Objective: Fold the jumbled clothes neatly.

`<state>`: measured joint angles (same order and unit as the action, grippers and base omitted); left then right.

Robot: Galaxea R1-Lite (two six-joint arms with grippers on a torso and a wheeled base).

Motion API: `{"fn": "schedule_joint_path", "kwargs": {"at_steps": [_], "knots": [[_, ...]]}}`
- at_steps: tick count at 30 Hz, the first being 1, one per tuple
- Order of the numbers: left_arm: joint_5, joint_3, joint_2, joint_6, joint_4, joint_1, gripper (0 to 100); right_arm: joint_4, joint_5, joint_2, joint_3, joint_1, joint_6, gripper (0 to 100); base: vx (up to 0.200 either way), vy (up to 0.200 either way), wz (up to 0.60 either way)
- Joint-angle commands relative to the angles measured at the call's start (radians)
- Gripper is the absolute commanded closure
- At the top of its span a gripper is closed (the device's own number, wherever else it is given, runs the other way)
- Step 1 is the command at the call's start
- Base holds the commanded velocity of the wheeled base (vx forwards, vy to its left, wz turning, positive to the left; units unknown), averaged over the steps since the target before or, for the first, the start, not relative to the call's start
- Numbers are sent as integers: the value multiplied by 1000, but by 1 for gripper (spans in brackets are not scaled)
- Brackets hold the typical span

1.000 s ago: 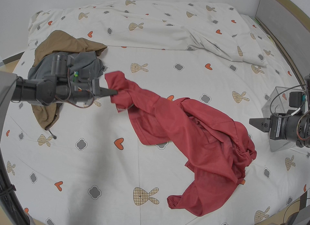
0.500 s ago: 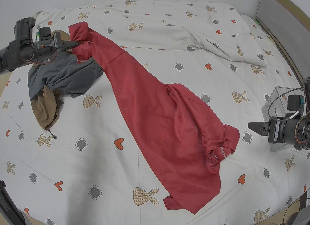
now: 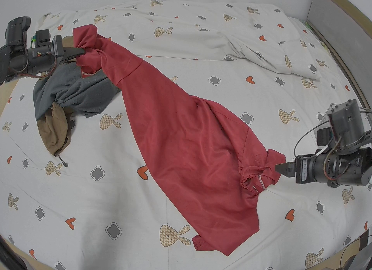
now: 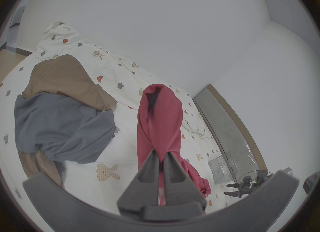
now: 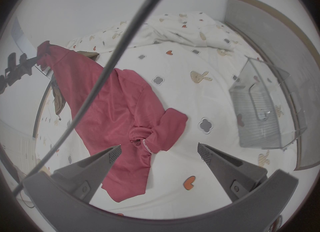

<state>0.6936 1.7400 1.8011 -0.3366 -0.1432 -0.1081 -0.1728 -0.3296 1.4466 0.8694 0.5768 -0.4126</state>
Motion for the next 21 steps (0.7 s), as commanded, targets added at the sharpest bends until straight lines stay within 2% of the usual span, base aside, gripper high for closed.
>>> {"fn": "schedule_joint_path", "kwargs": {"at_steps": [1, 5, 8, 20, 21], "knots": [[-2, -132, -160, 4, -4, -5, 100, 78, 90, 164, -4, -28, -34, 0, 0, 0, 0], [-2, -237, -226, 44, 2, -5, 100, 124, 153, 256, 7, -64, -52, 0, 0, 0, 0], [-2, -289, -252, 83, 4, -5, 100, 139, 155, 301, 10, -86, -54, 0, 0, 0, 0], [0, -332, -261, 85, 4, -4, 100, 141, 178, 371, 54, -147, -55, 0, 0, 0, 0], [0, -338, -266, 85, 4, -4, 100, 141, 195, 400, 71, -149, -55, 100, 0, 0, 0]]}}
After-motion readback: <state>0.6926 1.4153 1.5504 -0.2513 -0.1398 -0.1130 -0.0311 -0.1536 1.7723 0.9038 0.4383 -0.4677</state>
